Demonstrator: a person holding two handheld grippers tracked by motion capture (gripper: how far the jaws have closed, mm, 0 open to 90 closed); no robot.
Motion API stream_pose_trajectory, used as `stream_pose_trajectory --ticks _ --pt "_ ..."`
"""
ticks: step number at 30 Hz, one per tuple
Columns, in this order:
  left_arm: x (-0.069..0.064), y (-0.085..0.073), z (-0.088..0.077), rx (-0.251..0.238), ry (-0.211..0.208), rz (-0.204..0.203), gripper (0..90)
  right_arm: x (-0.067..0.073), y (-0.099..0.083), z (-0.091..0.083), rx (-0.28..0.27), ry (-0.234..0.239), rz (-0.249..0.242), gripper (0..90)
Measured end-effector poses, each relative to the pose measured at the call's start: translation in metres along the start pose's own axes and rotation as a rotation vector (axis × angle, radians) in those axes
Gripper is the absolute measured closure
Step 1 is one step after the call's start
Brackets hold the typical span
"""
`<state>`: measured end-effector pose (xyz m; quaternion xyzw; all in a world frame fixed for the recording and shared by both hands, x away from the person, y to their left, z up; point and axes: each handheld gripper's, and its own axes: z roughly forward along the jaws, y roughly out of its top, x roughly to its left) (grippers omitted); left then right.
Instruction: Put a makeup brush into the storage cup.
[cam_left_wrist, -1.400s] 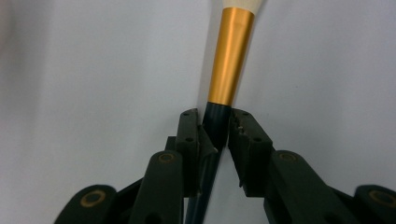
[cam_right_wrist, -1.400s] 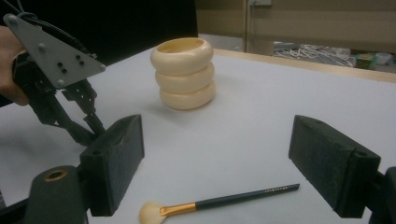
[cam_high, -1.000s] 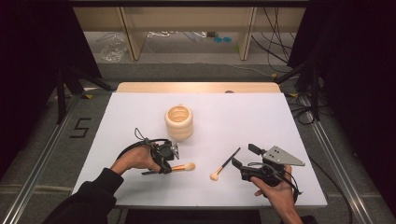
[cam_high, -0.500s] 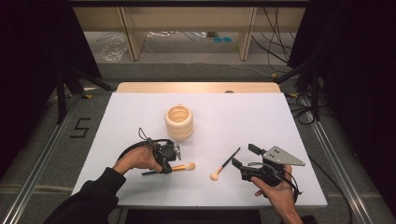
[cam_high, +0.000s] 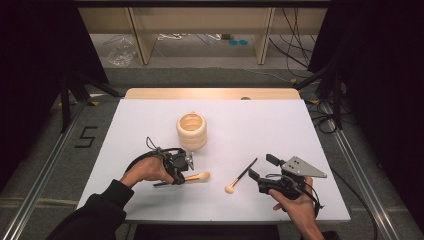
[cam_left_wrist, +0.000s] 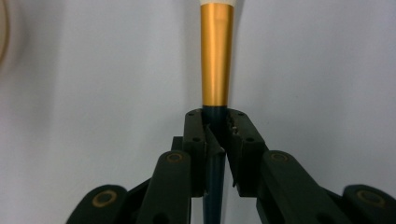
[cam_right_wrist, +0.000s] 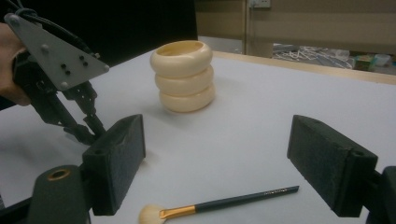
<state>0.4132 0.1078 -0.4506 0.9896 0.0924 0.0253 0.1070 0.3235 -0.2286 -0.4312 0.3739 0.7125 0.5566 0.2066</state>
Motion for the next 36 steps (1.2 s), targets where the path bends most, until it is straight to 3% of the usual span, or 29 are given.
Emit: stream_pose_trajectory --ticks 14,19,20,23,29,30,31,33,36 --pt "0.007 -0.004 -0.023 -0.174 0.041 -0.065 78.7 0.000 0.000 0.000 0.008 -0.008 -0.004 20.3" --pt "0.009 -0.006 -0.030 -0.282 0.054 -0.126 78.7 0.000 0.000 0.000 0.008 -0.008 -0.003 20.3" --pt "0.008 -0.007 -0.034 -0.328 0.056 -0.152 78.7 0.000 0.000 0.000 0.009 -0.008 -0.004 20.3" --pt "0.007 -0.008 -0.036 -0.370 0.064 -0.181 78.7 0.000 0.000 0.000 0.010 -0.009 -0.004 20.3" --pt "0.013 -0.011 -0.046 -0.404 0.102 -0.158 78.7 0.000 0.000 0.000 0.015 -0.004 -0.001 20.3" --pt "0.014 -0.011 -0.047 -0.423 0.112 -0.162 78.7 0.000 0.000 0.000 0.015 -0.005 -0.002 20.3" --pt "0.013 -0.011 -0.047 -0.460 0.109 -0.198 78.7 0.000 0.000 0.000 0.011 -0.006 -0.002 20.3" --pt "0.016 -0.014 -0.052 -0.455 0.114 -0.174 78.7 0.000 0.000 0.000 0.010 -0.006 -0.003 20.3" --pt "0.017 -0.015 -0.056 -0.497 0.122 -0.194 78.7 0.000 0.000 0.000 0.013 -0.014 -0.006 20.3"
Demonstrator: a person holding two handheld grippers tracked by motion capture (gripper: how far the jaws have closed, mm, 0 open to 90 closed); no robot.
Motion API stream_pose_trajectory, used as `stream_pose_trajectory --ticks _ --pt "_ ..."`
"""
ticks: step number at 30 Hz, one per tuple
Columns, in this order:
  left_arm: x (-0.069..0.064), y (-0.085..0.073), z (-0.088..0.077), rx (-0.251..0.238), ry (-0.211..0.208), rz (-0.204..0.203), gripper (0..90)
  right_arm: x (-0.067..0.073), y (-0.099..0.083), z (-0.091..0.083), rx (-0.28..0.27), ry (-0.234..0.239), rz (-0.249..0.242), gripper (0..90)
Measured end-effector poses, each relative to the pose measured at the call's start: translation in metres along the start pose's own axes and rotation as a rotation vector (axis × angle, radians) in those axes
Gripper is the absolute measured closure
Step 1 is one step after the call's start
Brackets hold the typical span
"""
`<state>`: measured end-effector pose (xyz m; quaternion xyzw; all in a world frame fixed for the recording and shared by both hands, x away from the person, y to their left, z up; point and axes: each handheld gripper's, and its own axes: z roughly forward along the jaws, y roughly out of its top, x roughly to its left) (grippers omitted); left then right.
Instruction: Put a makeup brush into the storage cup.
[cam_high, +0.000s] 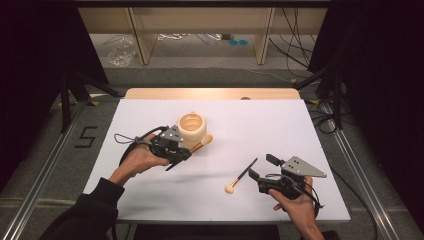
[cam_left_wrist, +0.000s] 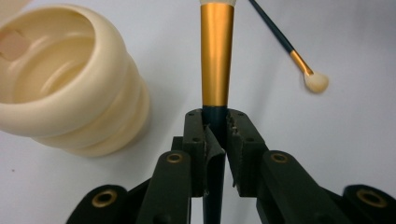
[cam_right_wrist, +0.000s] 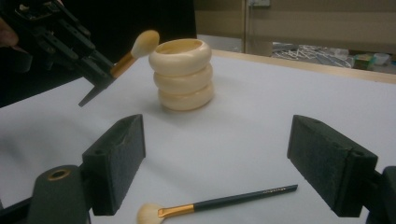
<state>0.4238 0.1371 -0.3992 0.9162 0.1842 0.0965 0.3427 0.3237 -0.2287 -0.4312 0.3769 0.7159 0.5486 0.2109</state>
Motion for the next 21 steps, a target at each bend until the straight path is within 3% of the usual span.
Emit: stream_pose_trajectory --ticks 1,2,3,11,21 --pt "0.001 0.000 -0.002 -0.008 0.003 0.001 78.7 0.000 0.000 0.000 0.000 0.004 0.001 20.3" --pt "-0.001 0.000 -0.001 -0.047 0.010 -0.038 78.7 0.000 0.000 0.000 0.000 0.004 0.001 20.3" --pt "0.000 0.001 -0.004 -0.076 0.030 -0.052 78.7 0.000 0.000 0.000 0.002 0.009 0.004 20.3" --pt "0.007 0.000 -0.013 -0.139 0.038 -0.105 78.7 0.000 0.000 0.000 0.000 -0.001 0.001 20.3" --pt "0.015 0.000 -0.024 -0.275 0.095 -0.191 78.7 -0.001 0.000 0.001 -0.005 0.002 -0.001 20.3"
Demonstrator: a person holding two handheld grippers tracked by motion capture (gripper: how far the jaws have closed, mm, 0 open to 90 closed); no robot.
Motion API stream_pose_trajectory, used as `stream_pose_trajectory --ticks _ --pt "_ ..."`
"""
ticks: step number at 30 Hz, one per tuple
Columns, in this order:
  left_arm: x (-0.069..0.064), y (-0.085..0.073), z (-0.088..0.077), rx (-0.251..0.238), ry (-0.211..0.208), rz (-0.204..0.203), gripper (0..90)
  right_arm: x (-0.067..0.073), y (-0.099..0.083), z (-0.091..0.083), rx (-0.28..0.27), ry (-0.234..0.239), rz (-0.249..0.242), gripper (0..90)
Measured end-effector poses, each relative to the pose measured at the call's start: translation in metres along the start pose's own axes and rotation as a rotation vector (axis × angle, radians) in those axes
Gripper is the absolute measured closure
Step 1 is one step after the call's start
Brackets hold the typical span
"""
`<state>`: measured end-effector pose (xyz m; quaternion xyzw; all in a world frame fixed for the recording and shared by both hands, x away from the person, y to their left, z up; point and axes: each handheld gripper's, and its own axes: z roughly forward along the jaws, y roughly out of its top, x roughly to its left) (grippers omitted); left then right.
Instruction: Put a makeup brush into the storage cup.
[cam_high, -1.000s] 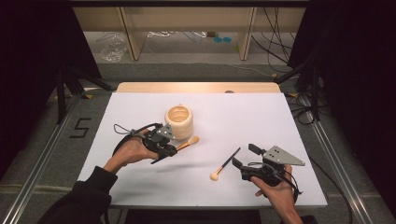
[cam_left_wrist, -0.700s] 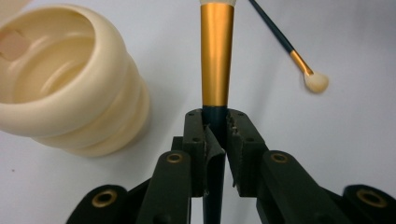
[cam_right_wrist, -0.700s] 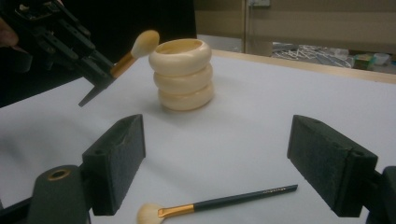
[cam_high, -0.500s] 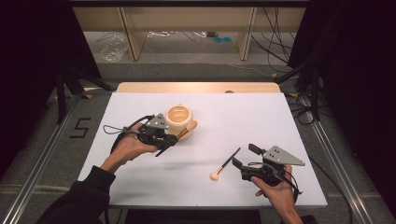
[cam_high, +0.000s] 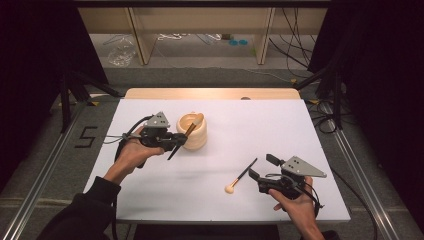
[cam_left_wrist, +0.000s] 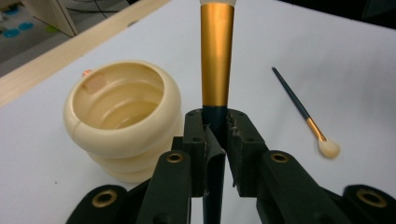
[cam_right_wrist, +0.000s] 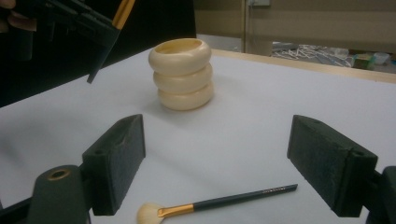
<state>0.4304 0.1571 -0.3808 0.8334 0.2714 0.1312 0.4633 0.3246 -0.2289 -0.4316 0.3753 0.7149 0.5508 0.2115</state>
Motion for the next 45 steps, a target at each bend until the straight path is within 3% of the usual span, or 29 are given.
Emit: stream_pose_trajectory --ticks 8,10,16,24,29,33,45 --pt "0.008 0.002 -0.005 -0.088 0.047 -0.066 78.7 0.000 0.000 0.000 0.002 0.009 0.013 20.4" --pt "0.011 0.003 -0.005 -0.098 0.068 -0.047 78.7 0.000 0.000 0.000 -0.002 0.009 0.007 20.3" --pt "0.021 0.002 -0.006 -0.145 0.075 -0.099 78.7 0.000 0.000 0.001 -0.004 0.007 0.012 20.3" --pt "0.028 0.005 -0.008 -0.219 0.117 -0.128 78.7 -0.001 0.000 0.001 -0.004 0.006 0.011 20.4" --pt "0.030 0.010 -0.009 -0.246 0.130 -0.143 78.7 -0.001 0.000 0.001 -0.003 0.002 0.009 20.4" --pt "0.030 0.018 -0.008 -0.263 0.124 -0.132 78.7 -0.001 0.000 0.001 -0.004 0.006 0.010 20.4" --pt "0.034 0.033 0.001 -0.258 0.122 -0.128 78.7 -0.001 0.000 0.001 -0.006 0.007 0.008 20.4"
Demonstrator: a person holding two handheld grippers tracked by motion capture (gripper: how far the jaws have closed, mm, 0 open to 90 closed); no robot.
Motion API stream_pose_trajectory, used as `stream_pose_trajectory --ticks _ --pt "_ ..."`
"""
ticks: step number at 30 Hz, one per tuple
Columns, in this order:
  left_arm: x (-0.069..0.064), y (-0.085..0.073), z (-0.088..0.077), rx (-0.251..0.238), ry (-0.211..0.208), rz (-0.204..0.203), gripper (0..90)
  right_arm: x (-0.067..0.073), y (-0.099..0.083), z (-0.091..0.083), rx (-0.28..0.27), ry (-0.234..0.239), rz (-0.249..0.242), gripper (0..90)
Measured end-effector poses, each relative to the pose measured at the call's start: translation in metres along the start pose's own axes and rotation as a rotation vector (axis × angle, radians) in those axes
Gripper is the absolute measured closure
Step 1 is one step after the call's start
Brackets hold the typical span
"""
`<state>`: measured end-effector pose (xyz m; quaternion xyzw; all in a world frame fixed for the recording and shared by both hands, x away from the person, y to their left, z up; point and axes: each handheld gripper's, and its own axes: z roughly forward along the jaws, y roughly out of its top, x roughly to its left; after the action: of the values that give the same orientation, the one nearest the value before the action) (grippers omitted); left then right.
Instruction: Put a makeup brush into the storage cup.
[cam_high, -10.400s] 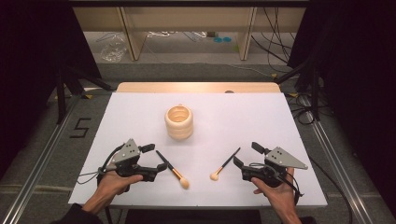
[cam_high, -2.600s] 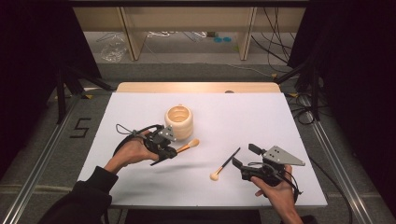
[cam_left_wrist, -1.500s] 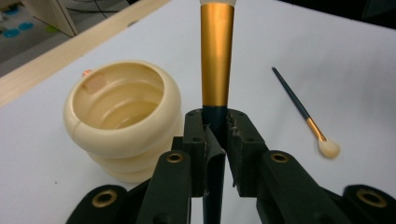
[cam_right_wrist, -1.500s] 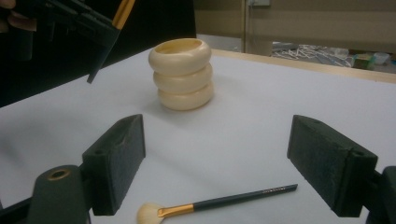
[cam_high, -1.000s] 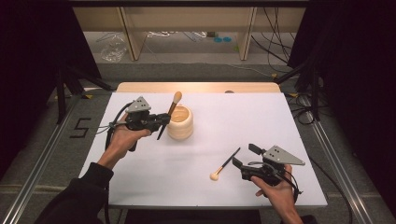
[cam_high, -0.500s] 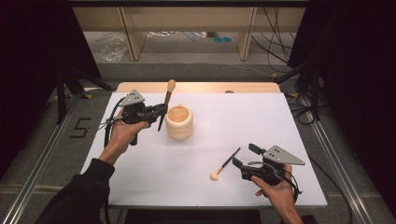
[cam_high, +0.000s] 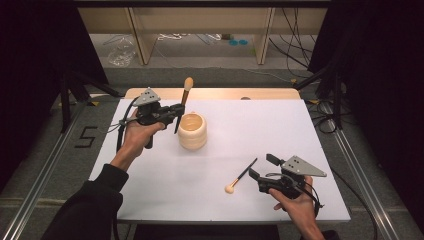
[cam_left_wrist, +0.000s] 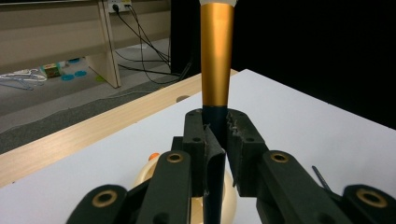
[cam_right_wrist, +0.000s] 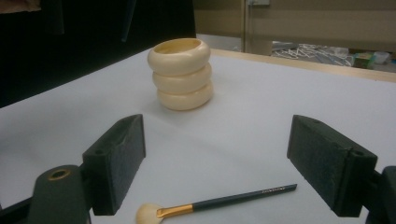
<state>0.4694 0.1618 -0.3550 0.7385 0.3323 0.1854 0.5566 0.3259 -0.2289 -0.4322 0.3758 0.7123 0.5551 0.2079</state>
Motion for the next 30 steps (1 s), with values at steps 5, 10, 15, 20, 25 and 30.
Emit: stream_pose_trajectory --ticks 5,10,15,20,25,30 --pt "0.004 0.004 0.003 -0.002 0.003 0.006 78.7 0.000 0.000 0.000 -0.002 0.003 -0.002 20.5" --pt "0.006 0.008 0.008 -0.005 0.007 -0.009 78.7 0.000 0.000 0.000 -0.001 0.002 -0.001 20.5" --pt "0.007 0.010 0.016 -0.010 0.009 -0.010 78.7 0.000 0.000 0.000 -0.001 0.003 -0.002 20.5" --pt "0.011 0.010 0.025 -0.014 0.020 -0.009 78.7 0.000 0.000 0.000 0.000 0.003 -0.002 20.5" --pt "0.014 0.009 0.035 -0.015 0.026 -0.022 78.7 0.000 0.000 0.000 0.000 0.005 -0.003 20.5" --pt "0.017 0.005 0.044 -0.014 0.036 -0.027 78.7 0.000 0.000 0.000 -0.001 0.005 -0.003 20.5"
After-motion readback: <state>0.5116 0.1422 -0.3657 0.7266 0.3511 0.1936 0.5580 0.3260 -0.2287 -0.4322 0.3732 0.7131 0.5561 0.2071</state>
